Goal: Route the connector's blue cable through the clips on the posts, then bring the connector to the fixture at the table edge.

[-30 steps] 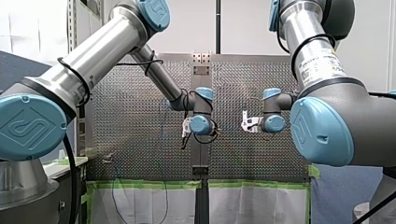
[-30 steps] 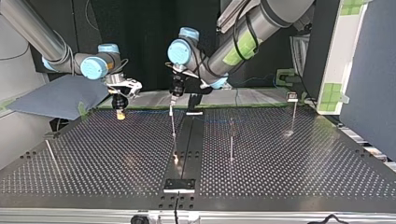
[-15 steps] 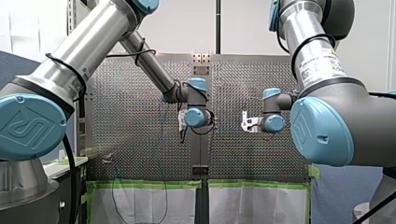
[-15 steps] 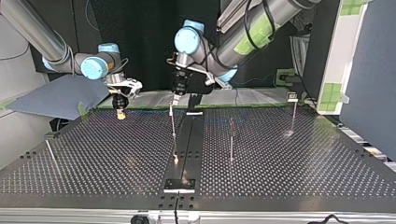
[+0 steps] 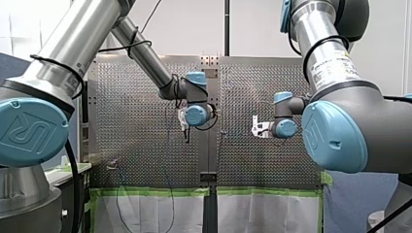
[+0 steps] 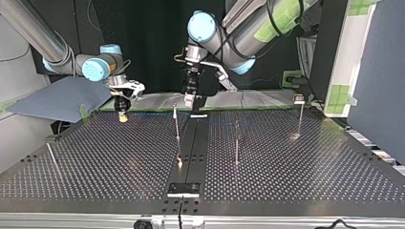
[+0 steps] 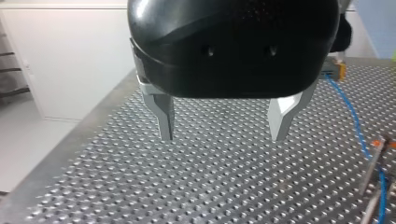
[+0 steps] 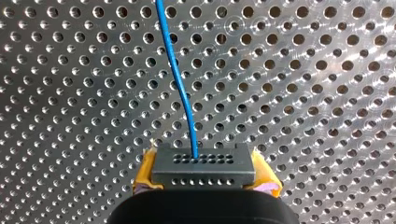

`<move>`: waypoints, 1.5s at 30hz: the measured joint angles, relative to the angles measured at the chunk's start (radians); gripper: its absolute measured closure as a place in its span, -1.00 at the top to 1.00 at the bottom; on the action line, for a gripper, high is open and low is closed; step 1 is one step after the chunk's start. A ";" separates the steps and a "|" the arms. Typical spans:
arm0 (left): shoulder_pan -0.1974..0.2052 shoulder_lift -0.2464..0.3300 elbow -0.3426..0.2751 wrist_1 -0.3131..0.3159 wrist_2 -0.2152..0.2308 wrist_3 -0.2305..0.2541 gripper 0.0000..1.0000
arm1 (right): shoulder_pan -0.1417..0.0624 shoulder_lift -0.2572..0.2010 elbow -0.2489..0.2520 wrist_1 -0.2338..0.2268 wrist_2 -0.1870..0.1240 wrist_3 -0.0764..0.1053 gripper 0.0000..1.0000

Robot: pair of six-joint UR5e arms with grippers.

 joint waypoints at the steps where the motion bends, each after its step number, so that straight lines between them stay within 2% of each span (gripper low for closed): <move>1: -0.001 0.008 -0.008 0.005 -0.001 -0.003 1.00 | 0.000 0.000 0.000 0.000 0.000 0.000 -1.00; 8: -0.002 0.068 -0.068 0.032 -0.009 -0.022 1.00 | 0.002 0.000 0.000 0.003 0.000 0.001 -1.00; 17: -0.001 0.144 -0.145 0.080 -0.048 -0.035 1.00 | 0.006 0.000 0.000 0.005 0.000 0.002 -1.00; 27: 0.003 0.220 -0.224 0.152 -0.049 -0.002 1.00 | 0.011 0.000 0.000 0.010 0.000 0.001 -1.00; 33: 0.004 0.213 -0.272 0.183 -0.049 -0.007 1.00 | 0.013 0.000 0.000 0.010 0.000 0.002 -1.00; 45: 0.010 0.208 -0.369 0.189 -0.052 -0.002 1.00 | 0.013 0.000 0.000 0.011 0.000 0.001 -1.00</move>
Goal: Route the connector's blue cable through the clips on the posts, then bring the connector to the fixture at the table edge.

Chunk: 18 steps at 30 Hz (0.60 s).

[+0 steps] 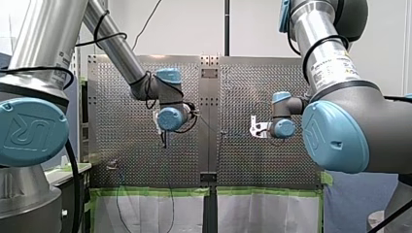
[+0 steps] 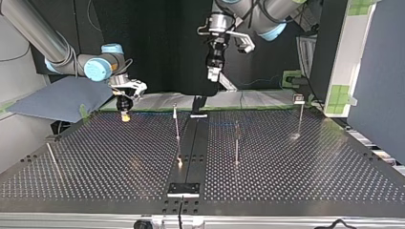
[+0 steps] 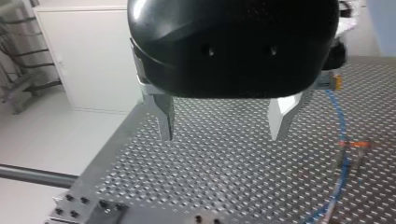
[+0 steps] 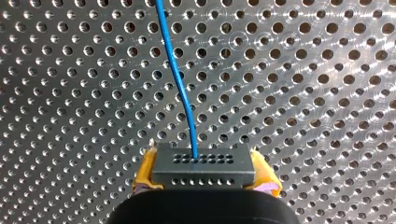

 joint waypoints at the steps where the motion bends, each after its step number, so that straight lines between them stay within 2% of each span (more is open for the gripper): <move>1: 0.001 0.000 -0.008 0.000 0.000 0.001 1.00 | 0.000 0.000 0.000 0.000 0.000 0.000 -1.00; 11: 0.008 -0.022 -0.098 0.006 0.004 0.018 1.00 | 0.000 0.000 0.000 0.004 0.000 -0.001 -1.00; 18: 0.008 -0.056 -0.163 0.058 0.024 0.000 1.00 | 0.000 0.000 0.000 0.002 0.000 -0.002 -1.00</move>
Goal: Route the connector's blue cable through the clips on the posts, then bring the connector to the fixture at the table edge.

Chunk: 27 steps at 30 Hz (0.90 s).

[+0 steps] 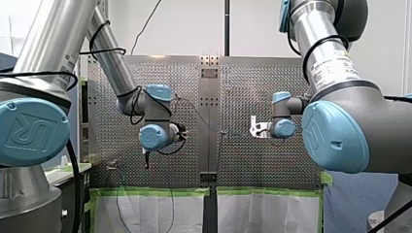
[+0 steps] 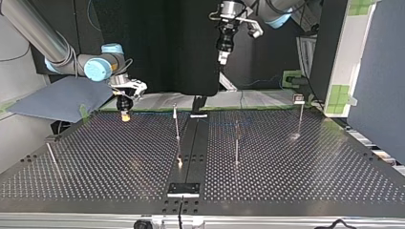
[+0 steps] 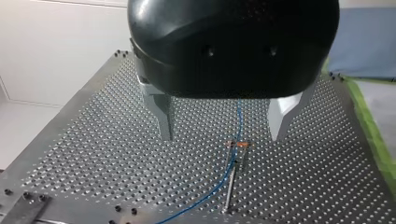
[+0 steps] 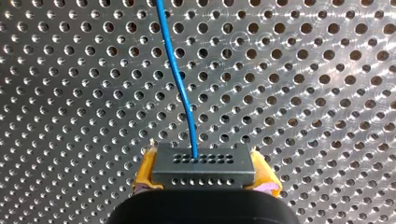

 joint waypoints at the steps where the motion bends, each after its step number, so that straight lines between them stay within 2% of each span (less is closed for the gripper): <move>1: 0.000 -0.001 -0.009 0.009 0.001 -0.003 1.00 | 0.000 0.000 0.000 0.000 0.000 0.000 -1.00; 9: -0.004 -0.002 -0.088 0.087 0.004 -0.009 1.00 | -0.005 0.000 -0.004 0.004 0.000 -0.002 -1.00; 14: -0.007 -0.002 -0.127 0.126 0.005 -0.008 1.00 | -0.008 -0.001 -0.013 0.026 0.004 -0.004 -1.00; 20: -0.007 -0.002 -0.171 0.170 0.005 -0.007 1.00 | -0.016 -0.016 -0.024 0.068 0.042 -0.003 -1.00; 24: -0.005 -0.002 -0.204 0.199 0.005 -0.008 1.00 | -0.023 -0.049 -0.026 0.093 0.076 0.011 -1.00; 27: -0.006 -0.002 -0.217 0.206 0.005 -0.009 1.00 | -0.031 -0.077 -0.026 0.106 0.090 0.022 -1.00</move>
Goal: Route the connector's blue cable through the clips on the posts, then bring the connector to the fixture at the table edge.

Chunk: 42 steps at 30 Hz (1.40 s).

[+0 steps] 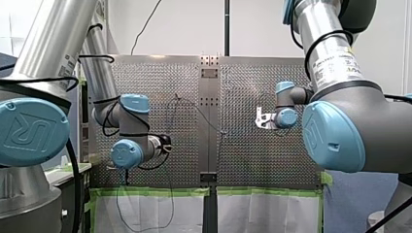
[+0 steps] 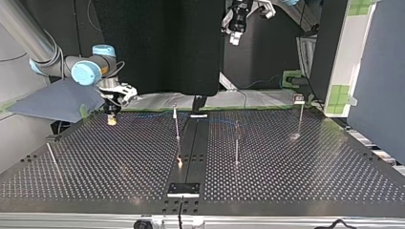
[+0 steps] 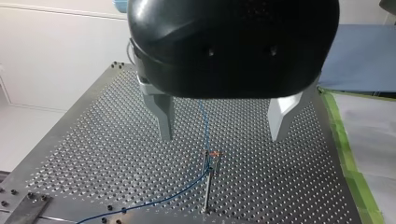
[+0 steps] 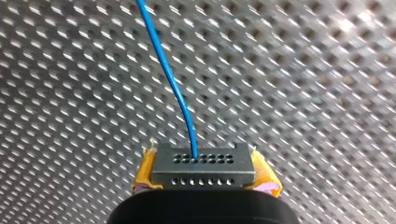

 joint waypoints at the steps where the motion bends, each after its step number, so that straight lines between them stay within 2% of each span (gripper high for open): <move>1: -0.001 0.000 -0.002 0.001 0.000 0.000 1.00 | -0.003 -0.008 0.000 0.004 0.002 0.003 -1.00; 9: -0.002 0.000 -0.005 0.003 0.000 -0.001 1.00 | -0.027 -0.081 0.000 0.035 0.009 0.012 -1.00; 17: 0.000 0.000 -0.005 0.002 0.001 -0.001 1.00 | -0.044 -0.151 -0.006 0.047 0.028 0.010 -1.00; 20: 0.003 0.000 -0.005 0.001 0.001 -0.001 1.00 | -0.063 -0.184 -0.017 0.068 0.029 -0.004 -1.00; 26: 0.004 0.000 0.003 -0.004 0.001 -0.002 1.00 | -0.094 -0.227 -0.037 0.109 0.028 -0.047 -1.00; 28: 0.004 0.000 0.007 -0.009 0.001 -0.002 1.00 | -0.110 -0.231 -0.040 0.124 0.023 -0.058 -1.00; 32: 0.005 0.000 0.015 -0.019 0.001 -0.001 1.00 | -0.140 -0.232 -0.042 0.152 -0.001 -0.069 -1.00; 38: 0.005 0.000 0.031 -0.044 0.000 -0.002 1.00 | -0.193 -0.231 -0.043 0.186 -0.052 -0.080 -1.00; 42: 0.005 0.000 0.037 -0.059 -0.001 -0.001 1.00 | -0.225 -0.229 -0.042 0.204 -0.088 -0.094 -1.00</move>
